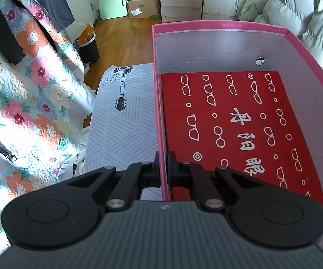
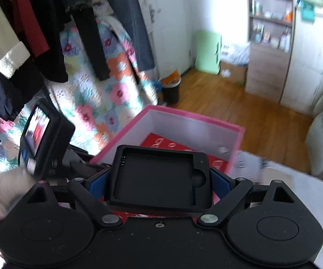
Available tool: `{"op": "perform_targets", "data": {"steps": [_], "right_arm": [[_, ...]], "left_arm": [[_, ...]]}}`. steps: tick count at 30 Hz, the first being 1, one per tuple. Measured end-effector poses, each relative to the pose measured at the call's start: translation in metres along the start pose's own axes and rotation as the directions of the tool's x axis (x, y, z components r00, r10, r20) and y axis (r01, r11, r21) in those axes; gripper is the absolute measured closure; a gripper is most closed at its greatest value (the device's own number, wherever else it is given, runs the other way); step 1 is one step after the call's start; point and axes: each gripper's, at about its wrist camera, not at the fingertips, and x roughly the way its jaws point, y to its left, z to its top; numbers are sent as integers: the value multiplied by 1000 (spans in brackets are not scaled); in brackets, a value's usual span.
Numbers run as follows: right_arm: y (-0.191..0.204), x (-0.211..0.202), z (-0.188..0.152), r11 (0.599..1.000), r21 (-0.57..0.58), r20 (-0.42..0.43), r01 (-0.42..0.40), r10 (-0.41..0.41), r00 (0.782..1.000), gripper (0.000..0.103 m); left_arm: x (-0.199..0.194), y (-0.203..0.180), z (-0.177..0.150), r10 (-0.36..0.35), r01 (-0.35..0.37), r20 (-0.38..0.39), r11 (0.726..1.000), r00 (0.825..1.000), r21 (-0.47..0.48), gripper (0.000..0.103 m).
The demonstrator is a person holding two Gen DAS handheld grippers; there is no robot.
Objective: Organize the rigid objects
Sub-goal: 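Carry the black case into the pink box and open the right tool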
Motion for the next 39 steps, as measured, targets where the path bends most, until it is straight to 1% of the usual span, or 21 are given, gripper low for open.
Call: {"op": "perform_targets", "data": {"steps": [3, 7, 9, 11, 12, 14, 16, 18, 20, 21, 24, 27, 30, 32, 34, 36, 39], "right_arm": [[-10, 31, 13, 994, 98, -35, -55, 59, 998, 9], [-20, 66, 20, 985, 168, -90, -39, 55, 994, 9], [-17, 82, 23, 985, 174, -132, -12, 35, 991, 9], [-12, 100, 25, 986, 160, -170, 48, -20, 985, 9], [-14, 108, 25, 983, 171, -188, 67, -34, 982, 9], [-21, 125, 26, 972, 228, -227, 61, -8, 974, 9], [-26, 136, 24, 961, 264, -252, 77, -8, 968, 9], [-25, 149, 22, 966, 237, -275, 109, -41, 961, 9], [-25, 157, 18, 964, 238, -283, 118, -48, 958, 9], [-25, 159, 16, 962, 248, -282, 111, -38, 959, 8], [-24, 153, 15, 957, 279, -272, 81, -2, 962, 8], [-17, 136, 18, 963, 257, -254, 78, -11, 967, 8], [-4, 101, 20, 979, 181, -201, 95, -58, 978, 8], [-2, 74, 19, 984, 150, -130, 96, -77, 989, 8], [2, 44, 14, 987, 118, -70, 106, -98, 993, 8], [3, 20, 9, 987, 78, -37, 144, -141, 989, 8], [4, -15, -2, 976, 28, -21, 215, -214, 976, 8]], "left_arm": [[1, 0, 0, -1, 1, 1, 1000, 1000, -6, 100], [-4, -3, -1, -7, 7, 1, 1000, 1000, -14, 100], [-4, -2, -2, -9, 9, 3, 1000, 1000, -16, 100], [-4, -2, -2, -12, 12, 4, 1000, 1000, -20, 100], [-4, -2, -2, -12, 12, 4, 1000, 1000, -21, 100], [-4, -1, -2, -12, 12, 5, 1000, 1000, -22, 100], [-4, -1, -3, -13, 13, 6, 1000, 1000, -24, 100], [-4, -1, -3, -14, 14, 7, 1000, 1000, -23, 100], [-4, -1, -3, -15, 15, 7, 1000, 1000, -23, 100], [-3, 0, -3, -17, 17, 7, 1000, 1000, -24, 100], [-4, -3, -3, -15, 15, 7, 1000, 1000, -12, 100], [-4, -3, -3, -18, 18, 7, 1000, 1000, -18, 100], [-3, -3, -3, -16, 16, 6, 1000, 1000, -14, 100], [-3, -2, -2, -17, 17, 6, 1000, 1000, -19, 100], [-3, -2, -2, -18, 18, 5, 1000, 1000, -16, 100], [-3, -2, -2, -17, 17, 5, 1000, 1000, -14, 100], [-3, -2, -2, -18, 18, 6, 1000, 1000, -18, 100]]}}
